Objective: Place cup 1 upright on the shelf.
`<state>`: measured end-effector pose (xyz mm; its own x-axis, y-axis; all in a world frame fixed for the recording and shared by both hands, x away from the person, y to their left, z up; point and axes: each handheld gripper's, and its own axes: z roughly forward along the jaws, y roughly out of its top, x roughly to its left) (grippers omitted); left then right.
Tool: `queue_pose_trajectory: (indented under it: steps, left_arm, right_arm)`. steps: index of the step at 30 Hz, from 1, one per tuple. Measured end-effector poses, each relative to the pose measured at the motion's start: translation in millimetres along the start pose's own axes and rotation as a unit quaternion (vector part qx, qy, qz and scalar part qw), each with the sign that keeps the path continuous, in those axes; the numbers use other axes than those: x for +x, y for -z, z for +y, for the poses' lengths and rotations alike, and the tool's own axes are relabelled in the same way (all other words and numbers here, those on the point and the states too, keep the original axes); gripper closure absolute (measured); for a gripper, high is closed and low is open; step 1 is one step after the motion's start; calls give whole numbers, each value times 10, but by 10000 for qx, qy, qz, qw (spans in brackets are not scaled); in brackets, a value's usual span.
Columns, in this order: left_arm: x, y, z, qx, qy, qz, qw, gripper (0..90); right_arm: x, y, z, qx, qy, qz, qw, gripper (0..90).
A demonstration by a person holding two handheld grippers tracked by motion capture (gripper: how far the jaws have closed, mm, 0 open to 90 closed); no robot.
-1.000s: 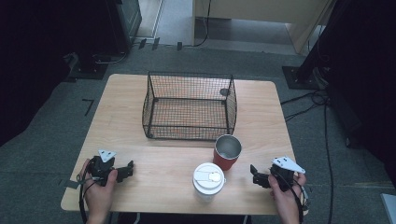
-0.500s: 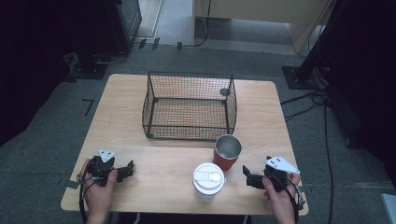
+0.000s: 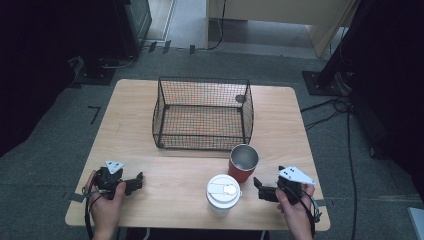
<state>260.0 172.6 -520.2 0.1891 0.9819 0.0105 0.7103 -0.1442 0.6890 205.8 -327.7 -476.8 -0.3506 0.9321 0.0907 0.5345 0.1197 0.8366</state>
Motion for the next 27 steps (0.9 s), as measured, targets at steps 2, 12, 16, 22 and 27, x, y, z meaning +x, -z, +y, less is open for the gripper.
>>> queue_pose_trajectory:
  steps: [2,12,16,22,27]
  left_arm:
    - [0,0,0,-1,1,0,10000,2]
    - [0,0,0,-2,2,1,10000,2]
    - [0,0,0,-2,2,0,10000,2]
    - [0,0,0,1,-1,1,10000,2]
    - [0,0,0,0,0,1,10000,2]
  right_arm:
    - [9,-1,23,-33,-12,3,10000,29]
    - [71,-15,117,-118,106,170,9997,32]
    - [81,-26,140,-119,86,211,9997,35]
    - [93,-34,175,-164,117,260,9995,36]
    - [126,-47,211,-219,134,387,9989,36]
